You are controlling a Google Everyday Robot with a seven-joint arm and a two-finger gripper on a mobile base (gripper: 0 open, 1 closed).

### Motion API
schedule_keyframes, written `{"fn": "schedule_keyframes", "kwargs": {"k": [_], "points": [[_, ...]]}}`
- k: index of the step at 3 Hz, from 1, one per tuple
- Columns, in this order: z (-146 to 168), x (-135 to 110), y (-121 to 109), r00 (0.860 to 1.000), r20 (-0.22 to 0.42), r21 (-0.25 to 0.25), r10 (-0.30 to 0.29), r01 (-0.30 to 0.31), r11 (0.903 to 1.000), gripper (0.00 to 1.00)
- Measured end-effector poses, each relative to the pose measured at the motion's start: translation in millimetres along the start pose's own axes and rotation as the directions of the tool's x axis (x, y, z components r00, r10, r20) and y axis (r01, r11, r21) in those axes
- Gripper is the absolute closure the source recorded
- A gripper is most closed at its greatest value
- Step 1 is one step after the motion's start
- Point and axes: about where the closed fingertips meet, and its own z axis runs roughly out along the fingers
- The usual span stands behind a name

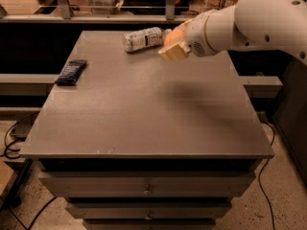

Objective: Pick orange

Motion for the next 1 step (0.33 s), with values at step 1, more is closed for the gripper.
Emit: {"fn": "schedule_keyframes", "kwargs": {"k": [1], "points": [[1.2, 1.4, 0.1, 1.000, 0.000, -0.002, 0.000, 0.000, 1.0000, 1.00]]}}
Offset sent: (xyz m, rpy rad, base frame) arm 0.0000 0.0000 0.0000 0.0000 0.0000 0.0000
